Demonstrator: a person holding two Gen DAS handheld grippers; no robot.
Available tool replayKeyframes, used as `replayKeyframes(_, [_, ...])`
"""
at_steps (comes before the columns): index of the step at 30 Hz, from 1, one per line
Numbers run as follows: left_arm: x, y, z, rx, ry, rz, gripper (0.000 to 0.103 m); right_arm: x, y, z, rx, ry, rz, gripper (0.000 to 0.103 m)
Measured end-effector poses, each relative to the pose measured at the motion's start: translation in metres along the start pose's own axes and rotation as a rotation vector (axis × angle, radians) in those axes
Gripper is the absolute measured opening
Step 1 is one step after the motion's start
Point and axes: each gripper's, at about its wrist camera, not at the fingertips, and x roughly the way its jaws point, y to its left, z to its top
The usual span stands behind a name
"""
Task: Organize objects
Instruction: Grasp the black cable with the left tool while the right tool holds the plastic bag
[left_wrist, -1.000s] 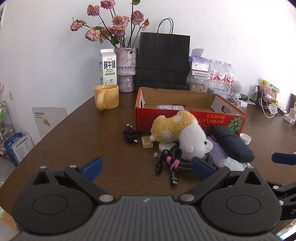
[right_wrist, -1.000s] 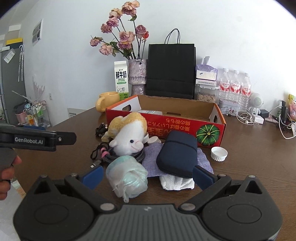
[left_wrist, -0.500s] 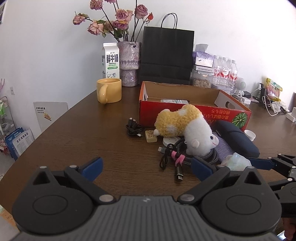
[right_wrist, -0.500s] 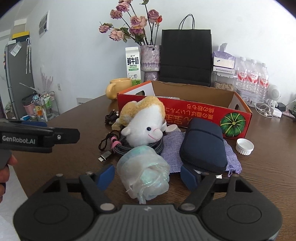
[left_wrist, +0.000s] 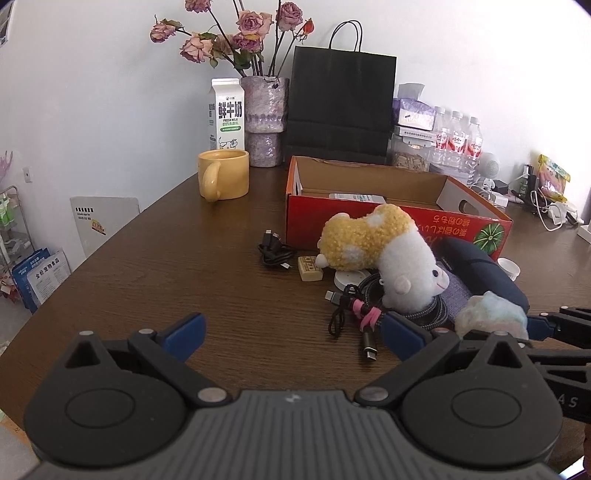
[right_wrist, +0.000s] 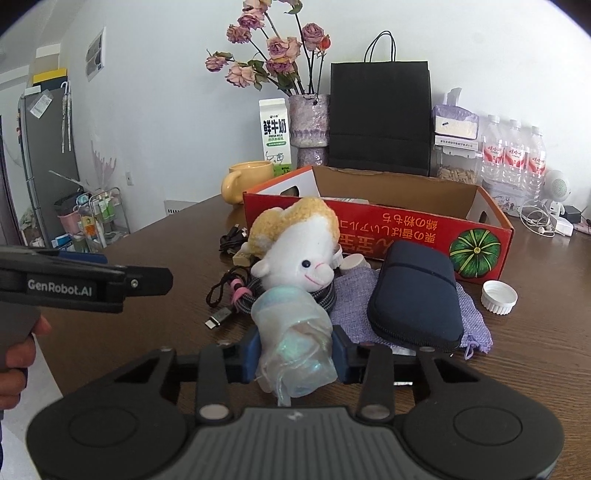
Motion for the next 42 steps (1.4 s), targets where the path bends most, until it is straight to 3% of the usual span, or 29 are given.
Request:
replayKeyframes(12, [0.038, 0.025, 0.031, -0.02, -0.01, 0.096, 0.103, -0.018, -0.024, 0.018, 0.0, -0.08, -0.085, 0.038])
replayKeyframes(20, [0.081, 0.031, 0.048, 0.004, 0.024, 0.125, 0.103, -0.016, -0.041, 0.027, 0.015, -0.102, -0.134, 0.038])
replayKeyframes(39, [0.162, 0.026, 0.066, 0.027, 0.139, 0.092, 0.103, 0.017, -0.075, 0.045, 0.043, -0.105, -0.181, 0.038])
replayKeyframes(42, [0.165, 0.03, 0.067, 0.005, 0.147, 0.063, 0.093, 0.02, -0.077, 0.045, 0.044, -0.106, -0.179, 0.038])
